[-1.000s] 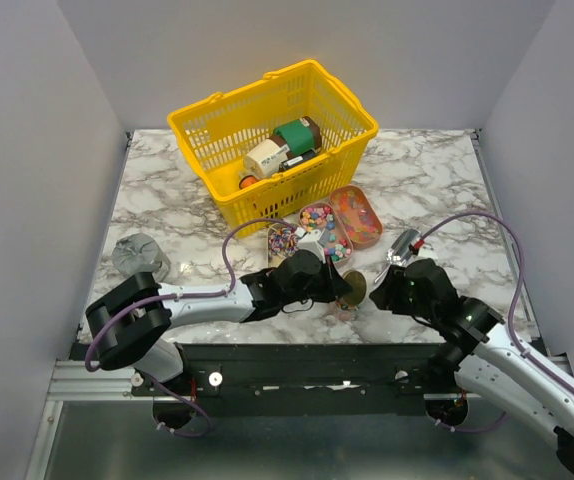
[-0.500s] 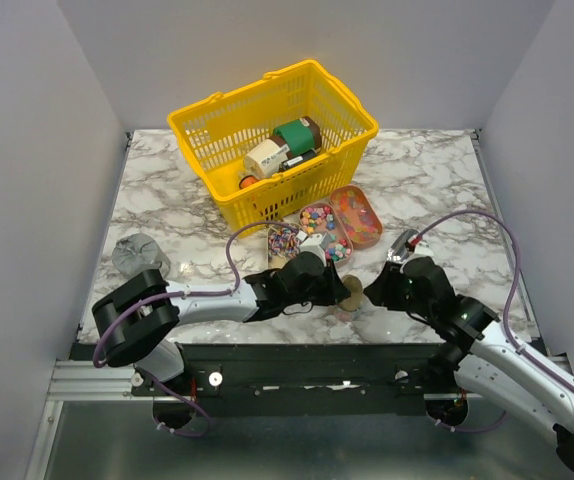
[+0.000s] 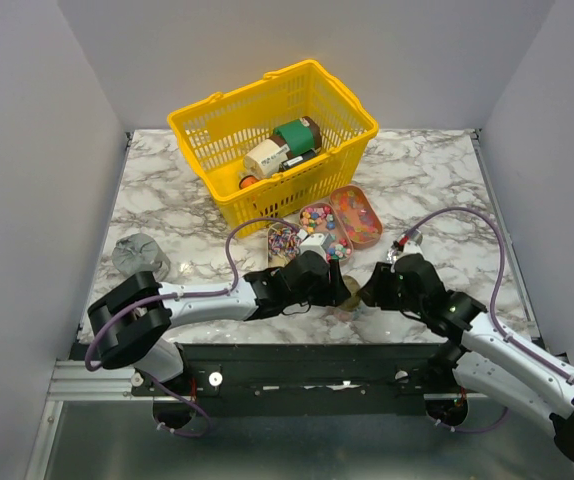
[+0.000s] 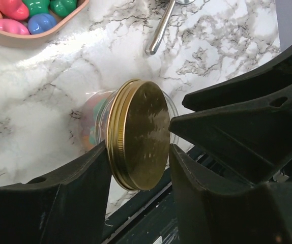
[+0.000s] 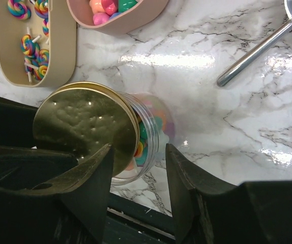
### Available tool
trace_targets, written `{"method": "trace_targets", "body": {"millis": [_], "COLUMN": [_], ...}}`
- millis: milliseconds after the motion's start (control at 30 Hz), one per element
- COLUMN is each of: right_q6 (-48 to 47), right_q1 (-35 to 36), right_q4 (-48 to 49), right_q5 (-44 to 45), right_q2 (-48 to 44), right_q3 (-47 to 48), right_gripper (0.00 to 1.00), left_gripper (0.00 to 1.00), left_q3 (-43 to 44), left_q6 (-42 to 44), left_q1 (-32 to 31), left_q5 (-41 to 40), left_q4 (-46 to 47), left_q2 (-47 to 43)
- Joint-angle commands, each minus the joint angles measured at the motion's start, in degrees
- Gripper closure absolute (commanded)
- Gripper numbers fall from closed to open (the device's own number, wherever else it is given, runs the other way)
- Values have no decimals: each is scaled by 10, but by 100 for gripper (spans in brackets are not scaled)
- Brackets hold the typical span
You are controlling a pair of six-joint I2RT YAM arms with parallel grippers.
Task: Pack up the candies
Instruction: Close the bottle lid on the packing bottle.
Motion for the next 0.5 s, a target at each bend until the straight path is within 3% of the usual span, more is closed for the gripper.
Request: {"method": "trace_targets", "body": {"millis": [0, 467], "right_q6": [-8, -11], "right_q1": [1, 1], "right_q4": [21, 34], "right_q5": [1, 3], "right_q2": [6, 15], "right_q3": [-10, -16], "right_gripper": [47, 47], "left_gripper": [40, 41], "left_q3": [14, 23], "left_q6": [25, 51], "left_q1": [-7, -18], "left_q5": [-42, -85], "left_q4": [-33, -62], "left_q2": [-19, 10]}}
